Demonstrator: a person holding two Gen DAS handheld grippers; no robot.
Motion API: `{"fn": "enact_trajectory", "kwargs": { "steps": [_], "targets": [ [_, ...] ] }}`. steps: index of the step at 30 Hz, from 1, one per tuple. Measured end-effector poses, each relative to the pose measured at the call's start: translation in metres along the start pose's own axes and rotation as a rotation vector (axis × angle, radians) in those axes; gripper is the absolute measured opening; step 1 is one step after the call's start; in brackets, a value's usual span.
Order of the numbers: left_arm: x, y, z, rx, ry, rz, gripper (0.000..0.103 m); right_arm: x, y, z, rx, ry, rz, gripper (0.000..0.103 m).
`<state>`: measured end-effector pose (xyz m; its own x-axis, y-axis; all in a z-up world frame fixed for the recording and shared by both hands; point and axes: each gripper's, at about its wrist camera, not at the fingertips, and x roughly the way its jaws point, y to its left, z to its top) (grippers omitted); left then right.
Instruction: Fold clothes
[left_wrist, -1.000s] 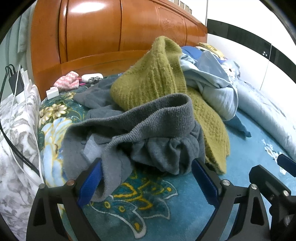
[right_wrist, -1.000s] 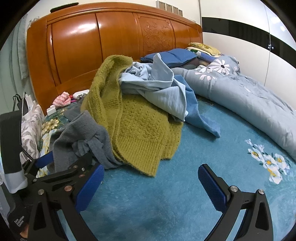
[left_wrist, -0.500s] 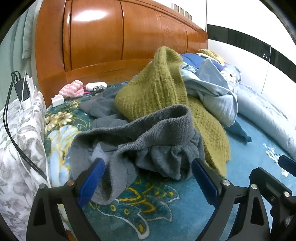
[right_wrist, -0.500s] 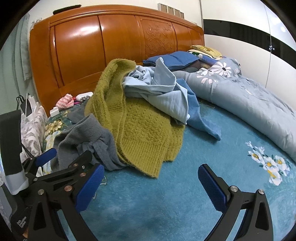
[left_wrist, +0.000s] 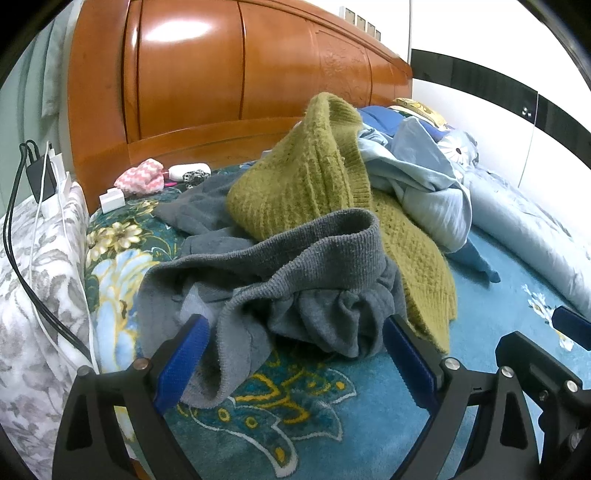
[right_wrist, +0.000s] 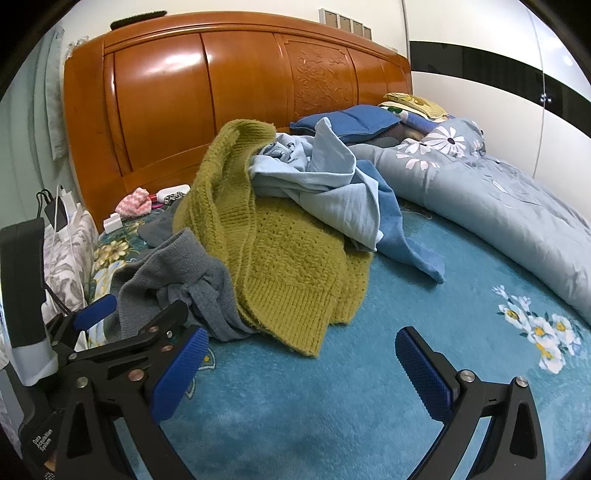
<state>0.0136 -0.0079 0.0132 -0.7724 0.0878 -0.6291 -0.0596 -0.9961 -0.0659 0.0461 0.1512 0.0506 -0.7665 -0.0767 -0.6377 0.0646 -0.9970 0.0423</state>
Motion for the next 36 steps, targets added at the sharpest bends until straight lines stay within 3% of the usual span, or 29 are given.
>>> {"fn": "enact_trajectory", "kwargs": {
  "steps": [11,19,23,28,32,36],
  "targets": [
    [-0.005,0.001,0.004,0.048,-0.025,0.015,0.096,0.005,0.001,0.0,0.003,0.0,0.057,0.103],
    [0.002,0.014,0.001,0.017,0.018,-0.057,0.096,0.019,-0.009,0.004,-0.008,0.073,0.103,0.103],
    [0.006,0.014,0.0,0.05,0.013,-0.041,0.096,0.021,-0.025,0.025,0.027,0.056,0.108,0.103],
    [0.01,0.016,0.001,0.056,0.021,-0.083,0.096,0.029,-0.04,0.068,0.038,-0.02,0.064,0.103],
    [0.009,0.016,0.002,0.061,-0.002,-0.097,0.096,0.053,-0.049,0.102,0.041,-0.017,0.06,0.1],
    [0.009,0.014,0.003,0.081,-0.021,-0.119,0.096,0.081,-0.039,0.122,-0.037,0.004,0.067,0.094]
  ]
}}
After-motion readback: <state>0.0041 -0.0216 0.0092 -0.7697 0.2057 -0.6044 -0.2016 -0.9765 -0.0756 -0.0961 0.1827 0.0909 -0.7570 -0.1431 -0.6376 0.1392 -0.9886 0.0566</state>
